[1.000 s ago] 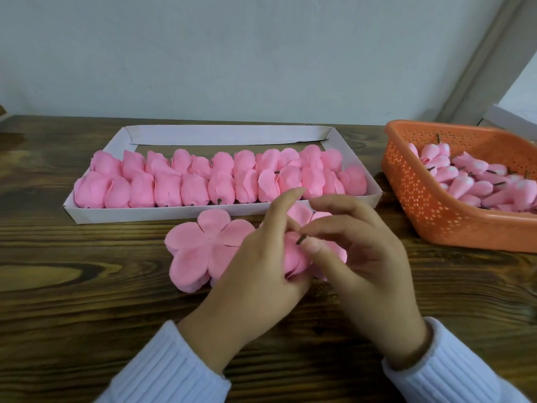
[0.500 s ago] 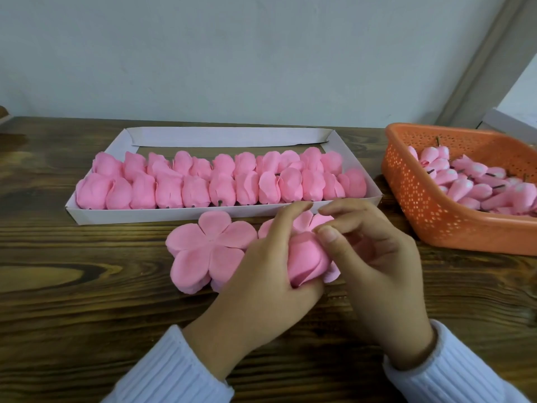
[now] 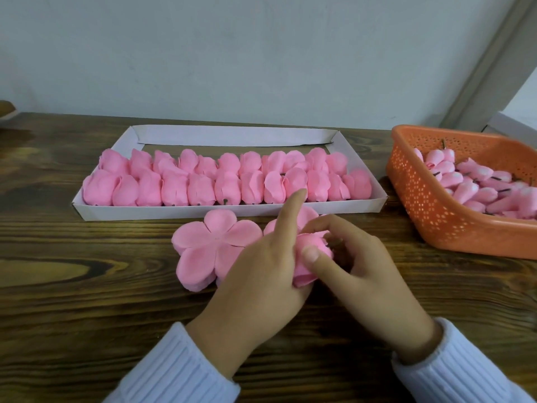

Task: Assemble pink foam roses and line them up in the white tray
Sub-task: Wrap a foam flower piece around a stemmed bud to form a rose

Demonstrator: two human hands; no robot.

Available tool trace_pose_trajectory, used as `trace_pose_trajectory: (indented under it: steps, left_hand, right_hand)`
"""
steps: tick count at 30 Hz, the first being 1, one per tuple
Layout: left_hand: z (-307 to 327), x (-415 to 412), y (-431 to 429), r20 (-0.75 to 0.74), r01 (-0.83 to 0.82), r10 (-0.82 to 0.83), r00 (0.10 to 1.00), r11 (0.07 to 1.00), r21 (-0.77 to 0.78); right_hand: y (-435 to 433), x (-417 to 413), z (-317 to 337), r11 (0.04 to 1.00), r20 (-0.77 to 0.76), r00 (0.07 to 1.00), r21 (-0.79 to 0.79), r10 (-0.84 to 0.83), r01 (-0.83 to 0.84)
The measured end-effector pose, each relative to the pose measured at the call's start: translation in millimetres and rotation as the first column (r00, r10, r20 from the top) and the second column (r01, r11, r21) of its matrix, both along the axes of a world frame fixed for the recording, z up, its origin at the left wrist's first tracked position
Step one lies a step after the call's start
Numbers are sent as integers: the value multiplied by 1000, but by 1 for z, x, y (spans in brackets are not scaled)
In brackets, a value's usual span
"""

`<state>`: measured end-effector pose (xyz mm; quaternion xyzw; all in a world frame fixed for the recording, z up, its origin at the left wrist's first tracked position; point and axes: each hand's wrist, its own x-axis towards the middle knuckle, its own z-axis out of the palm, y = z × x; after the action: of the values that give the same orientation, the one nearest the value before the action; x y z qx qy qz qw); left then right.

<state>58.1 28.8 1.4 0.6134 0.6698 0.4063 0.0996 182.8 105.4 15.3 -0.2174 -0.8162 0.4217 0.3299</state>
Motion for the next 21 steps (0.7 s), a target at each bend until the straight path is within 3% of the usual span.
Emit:
trace_pose_trajectory:
  steps: [4,6,8,10,12,14,16,18,21]
  left_hand:
    - [0,-1,-1,-26,12,-11,1000,999,40]
    - [0,0,-1,39,-1,-2,999,997,81]
    - [0,-1,0,179,-38,14,984,991,131]
    - [1,-3,0,402,-25,-37,915,989,148]
    - [5,-5,0,618,88,-171,768,983,163]
    - [10,-5,-1,686,226,-274,674,961,162]
    - [11,-5,-2,672,280,-310,673,947,157]
    - [11,-5,-2,668,281,-304,679,949,146]
    - [12,-4,-1,679,309,-338,652,936,169]
  right_hand:
    - [0,-1,-2,996,-70,997,-80,37,-43]
    - [1,-1,-4,987,-132,989,-137,60,-78]
    - [2,-2,-4,946,-246,967,-294,64,-137]
    - [5,-1,-3,826,-361,930,-502,67,-255]
    - [9,0,-1,649,-467,878,-637,104,-416]
    - [9,-1,0,503,-529,831,-679,171,-535]
    - [6,-1,-1,438,-554,796,-670,243,-600]
    - [1,-2,-3,438,-539,789,-658,294,-613]
    - [-3,-4,-4,529,-479,833,-648,277,-549]
